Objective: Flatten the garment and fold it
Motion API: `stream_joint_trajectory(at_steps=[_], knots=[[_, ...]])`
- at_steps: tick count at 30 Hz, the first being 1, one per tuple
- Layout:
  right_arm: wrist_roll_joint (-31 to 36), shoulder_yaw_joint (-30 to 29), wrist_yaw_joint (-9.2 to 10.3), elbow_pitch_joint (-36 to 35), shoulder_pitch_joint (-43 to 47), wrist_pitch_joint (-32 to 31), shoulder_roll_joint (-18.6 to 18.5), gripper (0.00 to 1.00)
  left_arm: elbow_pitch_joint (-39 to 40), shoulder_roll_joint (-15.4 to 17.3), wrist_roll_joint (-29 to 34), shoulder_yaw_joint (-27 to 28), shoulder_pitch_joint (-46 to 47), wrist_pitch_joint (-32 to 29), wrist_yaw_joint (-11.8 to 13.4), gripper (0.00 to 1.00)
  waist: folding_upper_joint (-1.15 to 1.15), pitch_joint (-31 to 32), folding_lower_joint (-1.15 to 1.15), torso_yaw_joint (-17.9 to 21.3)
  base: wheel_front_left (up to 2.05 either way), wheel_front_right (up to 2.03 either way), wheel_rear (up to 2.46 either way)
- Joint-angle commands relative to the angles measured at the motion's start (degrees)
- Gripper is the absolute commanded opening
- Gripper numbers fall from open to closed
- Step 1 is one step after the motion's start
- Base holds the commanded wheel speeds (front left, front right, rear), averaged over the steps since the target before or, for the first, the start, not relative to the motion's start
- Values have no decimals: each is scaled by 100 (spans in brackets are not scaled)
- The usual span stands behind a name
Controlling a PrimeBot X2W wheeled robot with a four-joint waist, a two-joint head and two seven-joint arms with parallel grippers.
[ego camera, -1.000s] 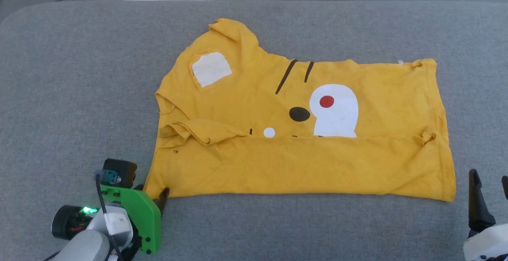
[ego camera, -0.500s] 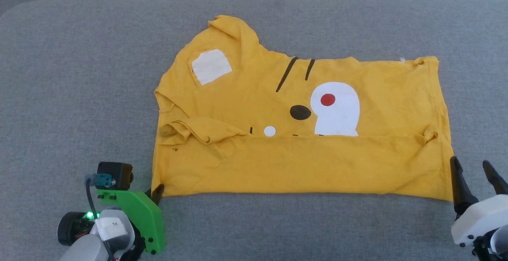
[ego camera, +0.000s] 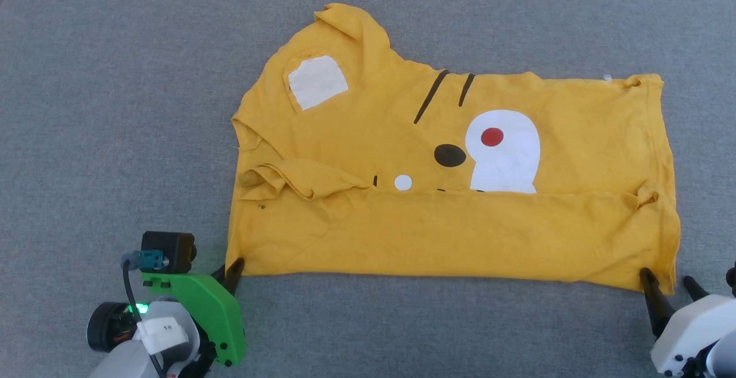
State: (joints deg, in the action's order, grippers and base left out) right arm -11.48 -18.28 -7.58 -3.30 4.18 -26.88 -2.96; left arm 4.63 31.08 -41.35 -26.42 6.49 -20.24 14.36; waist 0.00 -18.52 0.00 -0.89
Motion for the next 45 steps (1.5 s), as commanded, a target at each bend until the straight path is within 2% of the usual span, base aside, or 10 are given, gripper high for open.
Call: stream_joint_trajectory(at_steps=[1,2,13,25,38,39,40,41,42,45], knots=[[-96,-8,9,178,-90,-65,8,71,-1,-2,14,9,-57,25,45,0,0,-8,0,-2,0,0,0],[-124,0,9,261,-132,-95,8,0,-1,-4,13,11,-55,31,50,0,0,-11,0,-7,0,0,0],[-209,-221,9,-40,-293,-250,8,0,115,11,-165,207,-237,193,109,0,0,405,0,18,0,0,0],[-474,-675,9,-1052,342,-849,8,0,1298,352,-616,768,-1418,109,651,0,0,872,0,41,0,0,0],[-801,-767,9,-436,1366,-801,8,0,968,-30,-1082,501,-2607,86,804,0,0,920,0,30,0,0,0],[-830,-751,9,-347,1316,-697,8,0,825,-122,-1075,528,-2524,212,767,2,0,920,0,21,0,0,0],[-844,-764,9,-310,1265,-614,8,0,721,-171,-1059,533,-2458,289,731,39,0,922,0,16,0,0,0],[-832,-766,9,-268,1196,-494,8,81,594,-223,-1024,530,-2365,385,676,69,0,924,0,7,0,0,0],[-803,-744,9,-223,1156,-436,8,100,494,-278,-1014,541,-2289,470,636,100,0,927,0,0,0,0,0],[-764,-687,9,-130,994,-273,8,100,218,-422,-992,566,-2058,686,509,100,0,938,0,-12,0,0,0]])
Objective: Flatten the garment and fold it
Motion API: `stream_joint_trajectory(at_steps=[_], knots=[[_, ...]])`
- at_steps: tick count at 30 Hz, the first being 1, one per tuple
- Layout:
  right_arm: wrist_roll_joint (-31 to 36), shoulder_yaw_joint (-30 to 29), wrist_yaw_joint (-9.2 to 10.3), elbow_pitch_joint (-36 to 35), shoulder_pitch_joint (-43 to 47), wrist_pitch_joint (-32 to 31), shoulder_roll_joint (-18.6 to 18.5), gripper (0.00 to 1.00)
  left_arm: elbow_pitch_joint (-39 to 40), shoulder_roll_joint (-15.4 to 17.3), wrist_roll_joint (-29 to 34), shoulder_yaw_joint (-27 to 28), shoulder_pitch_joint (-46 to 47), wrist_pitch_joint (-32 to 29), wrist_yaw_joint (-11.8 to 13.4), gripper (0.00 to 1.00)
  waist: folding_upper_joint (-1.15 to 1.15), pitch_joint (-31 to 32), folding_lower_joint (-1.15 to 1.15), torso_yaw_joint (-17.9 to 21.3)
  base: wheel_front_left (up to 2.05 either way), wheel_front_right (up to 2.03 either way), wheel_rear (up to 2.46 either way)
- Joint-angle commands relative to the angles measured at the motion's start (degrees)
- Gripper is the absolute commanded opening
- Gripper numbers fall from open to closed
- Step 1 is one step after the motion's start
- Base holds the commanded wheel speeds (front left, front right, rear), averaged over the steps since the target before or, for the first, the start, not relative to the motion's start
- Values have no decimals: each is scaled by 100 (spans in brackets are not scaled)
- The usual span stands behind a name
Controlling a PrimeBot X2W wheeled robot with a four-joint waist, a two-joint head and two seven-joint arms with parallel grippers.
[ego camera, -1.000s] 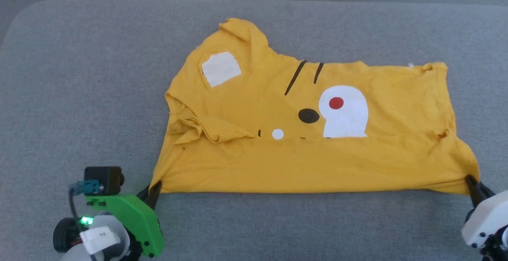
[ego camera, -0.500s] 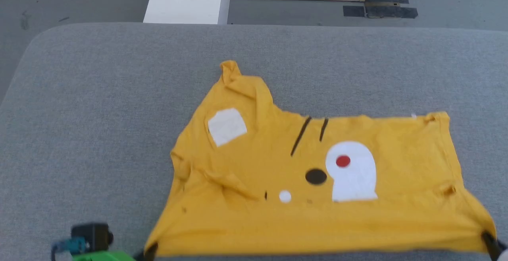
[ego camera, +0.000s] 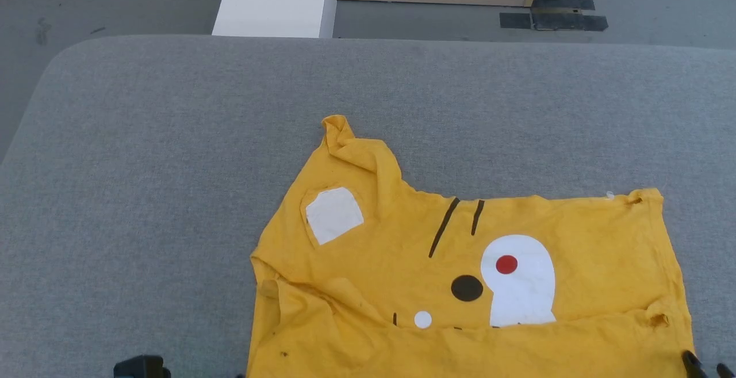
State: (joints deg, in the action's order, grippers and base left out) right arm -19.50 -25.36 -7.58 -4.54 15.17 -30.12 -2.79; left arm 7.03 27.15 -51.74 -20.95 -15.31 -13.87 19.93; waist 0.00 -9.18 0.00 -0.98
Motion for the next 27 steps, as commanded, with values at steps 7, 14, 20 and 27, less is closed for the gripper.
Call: stream_joint_trajectory(at_steps=[7,14,20,27], knots=[[111,-29,9,-402,-443,470,-9,100,152,-28,111,430,437,658,-221,100,0,18,0,40,0,0,0],[510,284,9,-949,-921,1065,-9,100,904,509,1063,525,1727,1141,-479,100,0,-395,0,148,0,0,0],[590,678,9,-1068,-1402,1279,-9,100,802,810,1800,-64,3875,699,-1288,100,0,-1077,0,259,0,0,0],[670,945,9,-982,-1875,1446,-9,100,-439,635,1928,-611,5974,-30,-2257,100,0,-1721,0,440,0,0,0]])
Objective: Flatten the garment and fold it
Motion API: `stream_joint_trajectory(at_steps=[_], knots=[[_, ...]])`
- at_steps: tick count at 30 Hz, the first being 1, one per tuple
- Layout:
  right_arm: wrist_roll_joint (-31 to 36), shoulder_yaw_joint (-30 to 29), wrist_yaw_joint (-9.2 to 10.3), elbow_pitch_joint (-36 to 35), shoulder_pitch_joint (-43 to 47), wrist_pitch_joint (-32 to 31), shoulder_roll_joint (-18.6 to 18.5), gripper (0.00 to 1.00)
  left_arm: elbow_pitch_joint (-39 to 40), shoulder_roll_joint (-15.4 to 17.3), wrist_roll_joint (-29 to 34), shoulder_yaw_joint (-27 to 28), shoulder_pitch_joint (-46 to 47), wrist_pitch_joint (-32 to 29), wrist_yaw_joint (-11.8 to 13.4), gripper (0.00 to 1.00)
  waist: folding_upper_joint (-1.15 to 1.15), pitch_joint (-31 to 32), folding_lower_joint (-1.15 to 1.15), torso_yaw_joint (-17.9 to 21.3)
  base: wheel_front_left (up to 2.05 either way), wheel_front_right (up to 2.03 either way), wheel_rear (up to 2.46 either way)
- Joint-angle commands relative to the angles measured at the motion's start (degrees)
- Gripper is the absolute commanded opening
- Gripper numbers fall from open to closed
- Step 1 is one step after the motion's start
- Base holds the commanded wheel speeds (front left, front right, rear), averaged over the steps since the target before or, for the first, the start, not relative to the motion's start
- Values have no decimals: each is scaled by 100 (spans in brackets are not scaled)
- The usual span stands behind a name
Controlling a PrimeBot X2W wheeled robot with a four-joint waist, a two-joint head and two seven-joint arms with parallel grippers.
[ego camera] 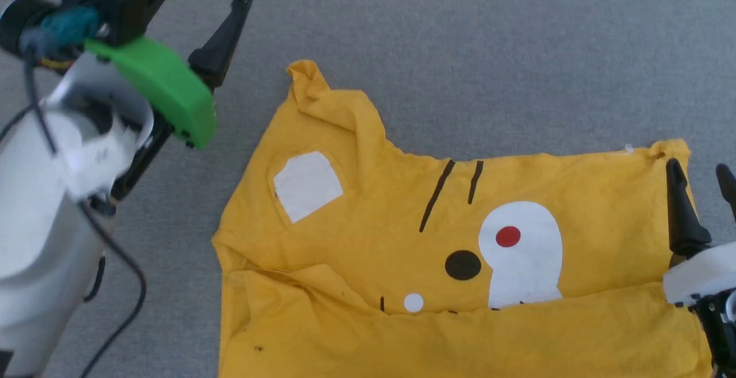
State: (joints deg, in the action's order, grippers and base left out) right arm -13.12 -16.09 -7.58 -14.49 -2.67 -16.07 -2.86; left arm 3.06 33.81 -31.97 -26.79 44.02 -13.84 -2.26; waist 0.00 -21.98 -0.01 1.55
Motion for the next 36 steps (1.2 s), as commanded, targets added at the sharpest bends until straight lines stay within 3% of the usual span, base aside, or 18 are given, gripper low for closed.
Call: stream_joint_trajectory(at_steps=[1,6,18,20,29,36], knots=[[32,50,9,48,-149,63,-2,100,-250,-25,-87,-135,243,-223,-173,100,0,-510,1,228,0,0,0],[15,147,9,201,-322,151,-2,100,-863,62,-445,-614,758,-1036,-459,100,0,-738,1,386,0,0,0],[6,144,9,357,-392,185,-2,100,-1360,255,-984,-1031,807,-2034,-485,100,0,-881,1,569,0,0,0],[6,144,9,348,-401,175,-2,100,-1391,276,-970,-1059,796,-2070,-476,0,0,-902,1,582,0,0,0],[173,255,9,146,-577,38,-2,100,-1505,175,-987,-1064,686,-1704,-455,0,0,-798,1,521,0,0,0],[178,357,9,-177,-1329,-646,-285,100,-1585,85,-1033,-1032,599,-1492,-397,0,0,-614,1,438,0,0,0]])
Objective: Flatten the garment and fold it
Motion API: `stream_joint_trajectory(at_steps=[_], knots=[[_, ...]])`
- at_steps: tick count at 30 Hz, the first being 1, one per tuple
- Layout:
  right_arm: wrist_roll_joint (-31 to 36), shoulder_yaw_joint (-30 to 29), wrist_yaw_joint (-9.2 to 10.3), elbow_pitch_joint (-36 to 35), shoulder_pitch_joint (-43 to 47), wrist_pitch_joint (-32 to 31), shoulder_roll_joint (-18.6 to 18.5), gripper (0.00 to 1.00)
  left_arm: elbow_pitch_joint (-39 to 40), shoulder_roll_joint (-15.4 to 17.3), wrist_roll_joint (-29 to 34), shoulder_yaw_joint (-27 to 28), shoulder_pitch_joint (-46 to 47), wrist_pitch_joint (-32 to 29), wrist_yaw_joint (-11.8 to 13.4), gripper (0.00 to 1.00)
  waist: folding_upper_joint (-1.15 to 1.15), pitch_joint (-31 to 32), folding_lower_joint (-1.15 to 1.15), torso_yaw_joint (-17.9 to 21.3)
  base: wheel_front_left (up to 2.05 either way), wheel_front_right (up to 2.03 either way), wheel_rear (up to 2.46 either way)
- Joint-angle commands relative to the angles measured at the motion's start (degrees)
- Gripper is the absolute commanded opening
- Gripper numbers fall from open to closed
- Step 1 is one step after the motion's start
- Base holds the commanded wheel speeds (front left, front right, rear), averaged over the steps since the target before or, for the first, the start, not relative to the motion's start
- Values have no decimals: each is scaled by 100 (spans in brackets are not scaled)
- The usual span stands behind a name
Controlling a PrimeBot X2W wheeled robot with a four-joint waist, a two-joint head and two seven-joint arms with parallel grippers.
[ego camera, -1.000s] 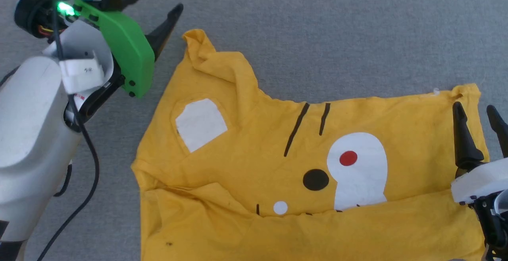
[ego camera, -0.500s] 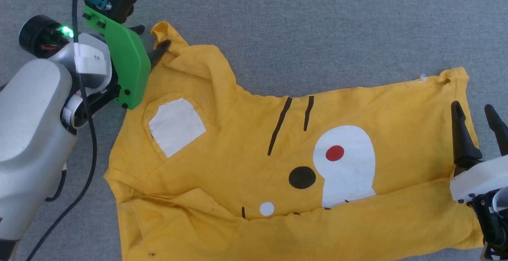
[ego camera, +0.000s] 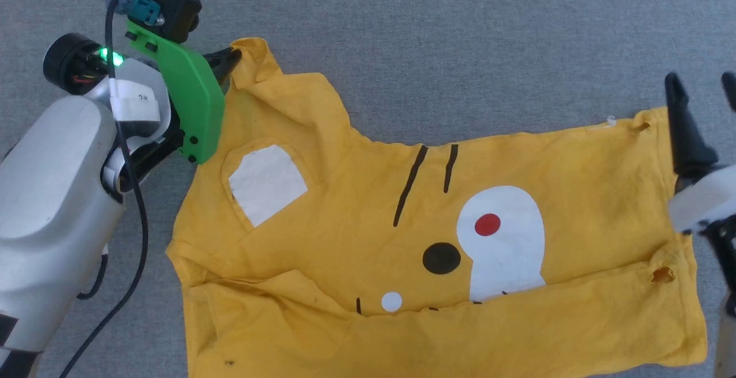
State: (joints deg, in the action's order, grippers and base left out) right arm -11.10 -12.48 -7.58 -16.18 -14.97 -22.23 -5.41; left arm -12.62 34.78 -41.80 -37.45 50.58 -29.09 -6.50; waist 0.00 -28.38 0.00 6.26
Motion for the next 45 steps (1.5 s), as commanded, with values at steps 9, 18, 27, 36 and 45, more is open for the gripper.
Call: stream_joint_trajectory(at_steps=[9,18,27,36,45], knots=[[-55,-587,9,554,-579,-1479,-267,100,43,-109,-26,19,37,96,98,0,0,-206,0,-241,0,0,0],[-8,-823,9,924,-660,-1824,-146,100,12,-121,-11,8,114,117,130,0,0,-399,0,-340,0,0,0],[180,-949,9,1153,-765,-2042,84,0,-22,-99,-14,19,149,177,149,0,0,-440,0,-373,0,0,0],[29,-970,9,902,-655,-1663,72,0,68,-93,-173,451,-163,1086,313,0,0,-107,0,-363,0,0,0],[-329,-1176,9,560,99,-1198,177,0,1095,144,-456,987,-1479,2139,722,0,0,672,0,-417,0,0,0]])
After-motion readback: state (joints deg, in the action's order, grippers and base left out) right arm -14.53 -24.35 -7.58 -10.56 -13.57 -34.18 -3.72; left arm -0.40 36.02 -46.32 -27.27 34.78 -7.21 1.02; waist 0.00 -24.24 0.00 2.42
